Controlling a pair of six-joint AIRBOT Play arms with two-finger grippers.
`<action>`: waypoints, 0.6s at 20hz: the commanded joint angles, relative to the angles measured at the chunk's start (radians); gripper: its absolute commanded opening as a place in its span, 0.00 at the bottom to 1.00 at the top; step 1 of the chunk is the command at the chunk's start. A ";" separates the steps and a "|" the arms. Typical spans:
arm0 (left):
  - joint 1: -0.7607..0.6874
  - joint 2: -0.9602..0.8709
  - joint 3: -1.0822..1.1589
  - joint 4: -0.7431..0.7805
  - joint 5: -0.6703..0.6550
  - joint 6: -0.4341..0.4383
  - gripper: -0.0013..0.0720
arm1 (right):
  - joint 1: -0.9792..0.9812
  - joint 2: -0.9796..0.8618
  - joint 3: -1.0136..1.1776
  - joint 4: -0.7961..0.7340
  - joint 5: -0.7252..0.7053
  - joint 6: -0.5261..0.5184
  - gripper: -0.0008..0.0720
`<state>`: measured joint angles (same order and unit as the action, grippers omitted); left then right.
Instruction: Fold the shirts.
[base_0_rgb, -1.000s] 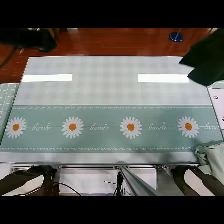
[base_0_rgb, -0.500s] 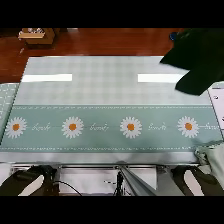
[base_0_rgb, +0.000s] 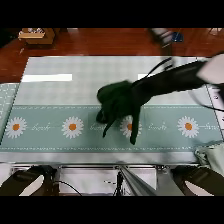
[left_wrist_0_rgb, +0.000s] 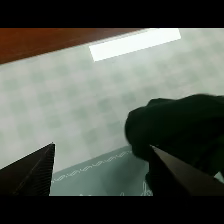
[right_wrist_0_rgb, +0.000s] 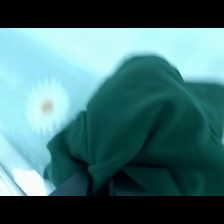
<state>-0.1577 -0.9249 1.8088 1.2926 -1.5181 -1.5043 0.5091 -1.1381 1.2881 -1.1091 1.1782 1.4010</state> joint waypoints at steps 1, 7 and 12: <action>0.000 0.001 -0.059 0.000 -0.013 -0.001 0.98 | 0.244 -0.214 0.000 -0.266 0.016 0.028 0.05; 0.000 0.002 -0.282 0.000 -0.012 0.021 0.98 | 0.205 -0.280 0.001 -0.472 0.011 0.124 0.76; 0.000 0.002 -0.527 -0.020 -0.008 0.111 0.98 | -0.006 -0.048 0.001 -0.473 0.012 0.121 0.76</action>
<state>-0.1577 -0.9241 1.4078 1.2877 -1.5246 -1.4456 0.6029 -1.2854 1.2881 -1.5505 1.1885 1.5131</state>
